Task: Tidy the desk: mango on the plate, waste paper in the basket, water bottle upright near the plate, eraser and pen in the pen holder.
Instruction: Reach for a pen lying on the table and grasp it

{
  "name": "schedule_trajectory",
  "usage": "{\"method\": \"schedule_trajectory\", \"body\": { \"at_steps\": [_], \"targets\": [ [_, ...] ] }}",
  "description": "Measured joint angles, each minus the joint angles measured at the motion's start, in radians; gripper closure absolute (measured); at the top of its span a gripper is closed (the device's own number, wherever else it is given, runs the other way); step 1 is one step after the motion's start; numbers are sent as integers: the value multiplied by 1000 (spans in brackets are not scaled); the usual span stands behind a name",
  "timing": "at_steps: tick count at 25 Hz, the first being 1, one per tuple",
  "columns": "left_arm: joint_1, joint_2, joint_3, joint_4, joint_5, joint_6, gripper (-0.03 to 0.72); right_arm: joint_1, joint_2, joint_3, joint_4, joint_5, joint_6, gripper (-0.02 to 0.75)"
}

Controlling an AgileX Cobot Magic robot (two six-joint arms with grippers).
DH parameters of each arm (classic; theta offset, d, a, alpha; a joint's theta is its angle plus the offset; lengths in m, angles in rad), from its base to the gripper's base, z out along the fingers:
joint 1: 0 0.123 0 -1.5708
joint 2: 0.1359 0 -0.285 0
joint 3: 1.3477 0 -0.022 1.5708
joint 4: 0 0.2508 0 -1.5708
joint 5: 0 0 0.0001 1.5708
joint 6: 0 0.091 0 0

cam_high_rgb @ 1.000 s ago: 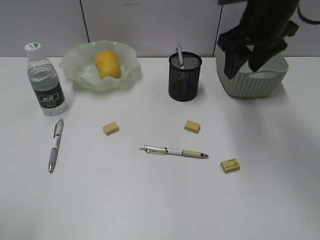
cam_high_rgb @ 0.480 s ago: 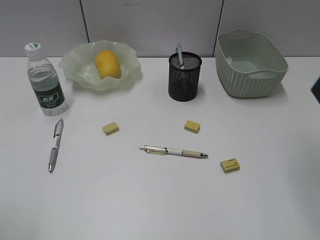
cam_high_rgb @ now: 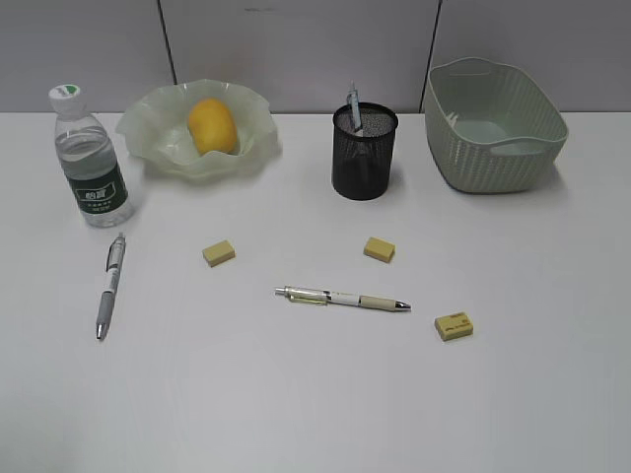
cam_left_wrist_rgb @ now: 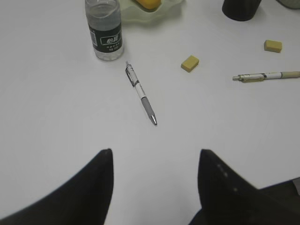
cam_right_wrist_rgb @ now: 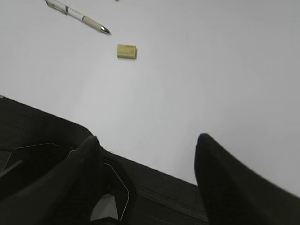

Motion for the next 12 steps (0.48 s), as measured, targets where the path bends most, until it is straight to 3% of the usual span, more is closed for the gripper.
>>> {"method": "schedule_trajectory", "body": {
  "at_steps": [12],
  "targets": [
    [0, 0, 0, 0, -45, 0, 253, 0, -297, 309, -20, -26, 1, 241]
  ]
}}
